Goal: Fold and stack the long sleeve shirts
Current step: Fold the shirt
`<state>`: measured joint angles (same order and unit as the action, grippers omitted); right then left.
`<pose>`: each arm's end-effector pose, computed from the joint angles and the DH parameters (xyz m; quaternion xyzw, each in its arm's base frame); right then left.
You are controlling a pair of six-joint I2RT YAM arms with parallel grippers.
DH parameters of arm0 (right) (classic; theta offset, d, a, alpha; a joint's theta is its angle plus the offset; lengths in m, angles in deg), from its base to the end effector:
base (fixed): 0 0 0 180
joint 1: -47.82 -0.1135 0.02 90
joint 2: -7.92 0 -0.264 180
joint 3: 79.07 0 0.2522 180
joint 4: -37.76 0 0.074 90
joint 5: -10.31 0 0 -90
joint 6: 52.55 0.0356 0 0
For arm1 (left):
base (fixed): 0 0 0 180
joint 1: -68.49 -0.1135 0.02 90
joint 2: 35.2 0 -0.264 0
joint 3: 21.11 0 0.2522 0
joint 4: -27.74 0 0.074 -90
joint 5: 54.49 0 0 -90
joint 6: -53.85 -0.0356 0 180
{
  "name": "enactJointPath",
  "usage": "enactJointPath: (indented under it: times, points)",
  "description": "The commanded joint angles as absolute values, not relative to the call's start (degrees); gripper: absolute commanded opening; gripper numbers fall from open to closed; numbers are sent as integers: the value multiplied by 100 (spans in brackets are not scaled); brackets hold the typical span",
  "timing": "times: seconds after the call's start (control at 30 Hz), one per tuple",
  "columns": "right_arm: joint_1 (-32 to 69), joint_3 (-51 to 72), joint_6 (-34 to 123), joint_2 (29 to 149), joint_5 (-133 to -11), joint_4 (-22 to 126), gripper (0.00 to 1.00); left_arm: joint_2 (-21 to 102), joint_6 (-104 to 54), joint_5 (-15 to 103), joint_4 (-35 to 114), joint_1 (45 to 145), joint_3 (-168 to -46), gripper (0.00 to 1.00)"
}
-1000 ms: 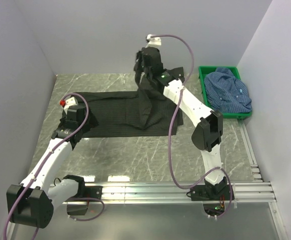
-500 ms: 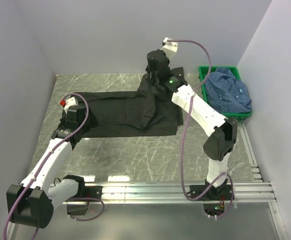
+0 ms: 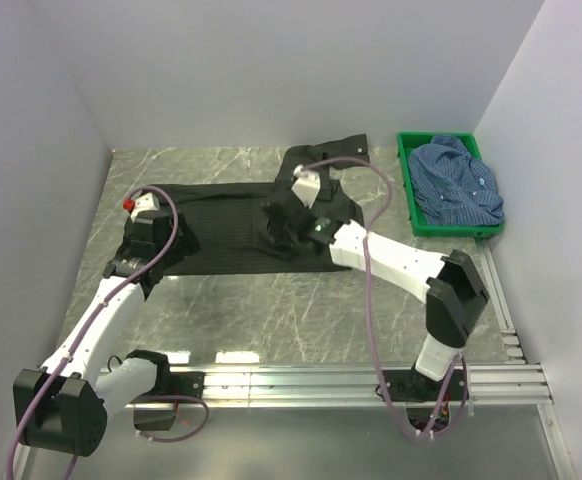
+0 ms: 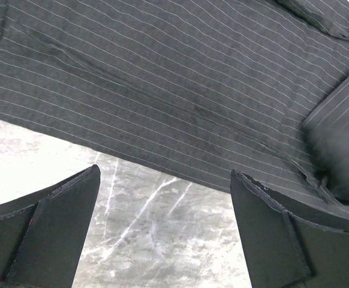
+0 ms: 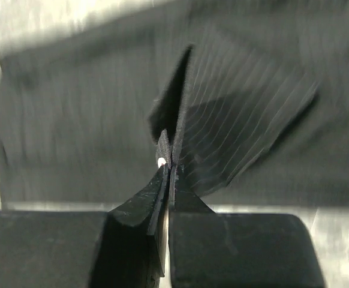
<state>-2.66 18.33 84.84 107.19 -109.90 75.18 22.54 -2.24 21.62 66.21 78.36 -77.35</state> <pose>0.2656 0.2938 0.2995 0.0880 0.8751 0.1570 0.4491 0.2127 -0.0283 0.2604 -0.2373 0.8692 -0.0548 0.4303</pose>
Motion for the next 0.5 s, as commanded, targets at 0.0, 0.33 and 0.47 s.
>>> enactJointPath:
  times: [0.0,0.33,0.47]
  points:
    - [-534,1391,8886,9969,-10650,7480,2,2228,-161,2478,6549,7816,-7855,95]
    - [-474,528,7710,8765,-10543,8113,63,3289,829,3164,7207,8710,-9084,94]
    - [192,-208,7559,8212,-10281,8070,64,4020,1507,3190,7367,9081,-9473,92]
